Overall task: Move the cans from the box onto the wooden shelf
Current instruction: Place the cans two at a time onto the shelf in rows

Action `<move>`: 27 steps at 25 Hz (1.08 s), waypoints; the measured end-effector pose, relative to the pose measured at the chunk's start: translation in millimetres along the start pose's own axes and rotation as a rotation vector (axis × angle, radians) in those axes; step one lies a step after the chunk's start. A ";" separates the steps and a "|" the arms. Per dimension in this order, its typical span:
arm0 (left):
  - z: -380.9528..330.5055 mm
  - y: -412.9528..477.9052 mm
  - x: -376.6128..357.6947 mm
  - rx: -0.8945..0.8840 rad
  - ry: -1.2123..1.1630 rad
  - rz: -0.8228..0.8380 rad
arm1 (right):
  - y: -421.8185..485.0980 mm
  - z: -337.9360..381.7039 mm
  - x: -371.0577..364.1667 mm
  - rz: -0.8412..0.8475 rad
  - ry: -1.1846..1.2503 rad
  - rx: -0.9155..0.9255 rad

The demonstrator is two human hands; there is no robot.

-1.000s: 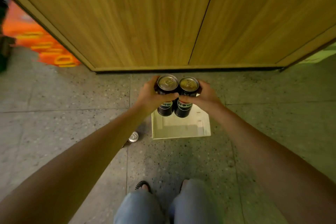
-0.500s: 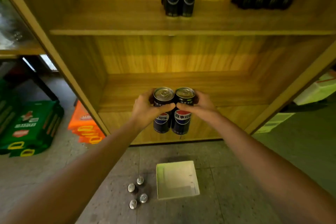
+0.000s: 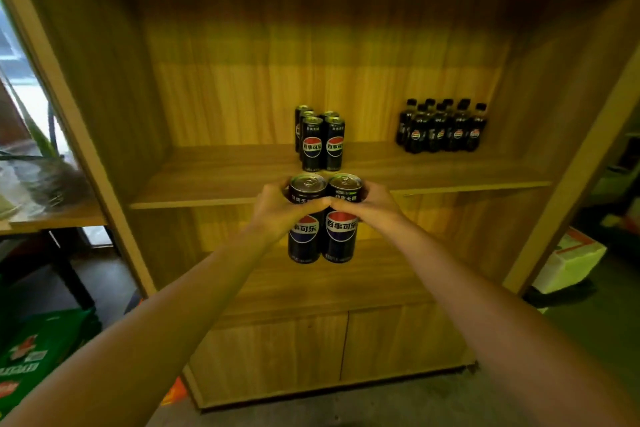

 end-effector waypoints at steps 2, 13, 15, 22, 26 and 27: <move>-5.4 25.6 1.3 0.006 -0.023 -0.023 | 26.3 7.6 4.9 0.008 0.016 0.017; 10.2 185.7 -15.9 0.062 0.048 -0.153 | 189.4 4.6 27.3 0.073 0.043 0.032; 15.1 206.3 -21.0 0.061 0.060 -0.147 | 208.9 1.6 27.8 0.073 0.014 0.034; 36.1 250.4 -28.6 0.097 0.080 -0.160 | 247.2 -12.2 25.8 0.082 0.011 0.028; 49.7 260.0 -29.5 0.105 0.094 -0.199 | 259.2 -17.6 23.2 0.085 -0.002 0.033; 50.6 261.4 -30.5 0.105 0.104 -0.202 | 261.2 -19.0 23.1 0.080 0.003 0.036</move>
Point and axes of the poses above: each hand's wrist, its own y-axis towards the middle knuckle, its own x-axis out of the back of the hand, z = x × y, the point moved 8 cm from there along y, towards the middle knuckle, and after that the axes turned 14 degrees about y, right-handed, at the moved point
